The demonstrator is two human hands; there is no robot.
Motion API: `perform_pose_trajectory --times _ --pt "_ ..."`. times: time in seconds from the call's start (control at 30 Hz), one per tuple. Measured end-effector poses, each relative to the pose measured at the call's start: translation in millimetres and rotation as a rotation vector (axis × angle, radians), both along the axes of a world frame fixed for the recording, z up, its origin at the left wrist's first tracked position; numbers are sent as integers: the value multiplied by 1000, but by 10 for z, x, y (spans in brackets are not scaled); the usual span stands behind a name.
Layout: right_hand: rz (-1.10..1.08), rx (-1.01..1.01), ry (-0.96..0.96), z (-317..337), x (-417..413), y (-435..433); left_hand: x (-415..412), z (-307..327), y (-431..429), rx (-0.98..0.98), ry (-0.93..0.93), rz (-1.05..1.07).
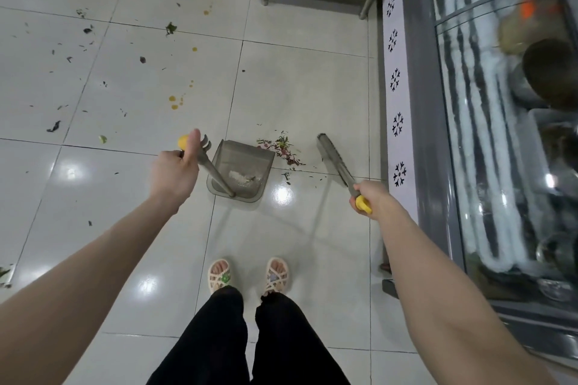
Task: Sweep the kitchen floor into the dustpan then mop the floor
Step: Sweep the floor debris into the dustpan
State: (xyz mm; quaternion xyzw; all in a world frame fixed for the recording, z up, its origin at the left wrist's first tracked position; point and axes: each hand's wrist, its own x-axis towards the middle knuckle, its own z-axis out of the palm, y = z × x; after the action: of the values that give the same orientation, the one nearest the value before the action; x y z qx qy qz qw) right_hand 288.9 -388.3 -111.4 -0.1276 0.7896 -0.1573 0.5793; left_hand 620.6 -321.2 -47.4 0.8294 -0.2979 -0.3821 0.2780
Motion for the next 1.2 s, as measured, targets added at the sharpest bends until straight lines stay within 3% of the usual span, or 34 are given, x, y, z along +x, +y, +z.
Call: perform_pose_trajectory --times 0.5,0.83,1.0,1.2 --pt "-96 24 -238 -179 1174 590 569 -146 204 42 -5 -128" --pt "-251 -75 -117 -54 1432 623 1146 -99 292 22 23 -178" --pt "-332 -32 -202 -293 1857 657 1444 -135 313 23 13 -178" --pt "-253 6 -244 -315 2337 726 1634 -155 311 43 15 -205"
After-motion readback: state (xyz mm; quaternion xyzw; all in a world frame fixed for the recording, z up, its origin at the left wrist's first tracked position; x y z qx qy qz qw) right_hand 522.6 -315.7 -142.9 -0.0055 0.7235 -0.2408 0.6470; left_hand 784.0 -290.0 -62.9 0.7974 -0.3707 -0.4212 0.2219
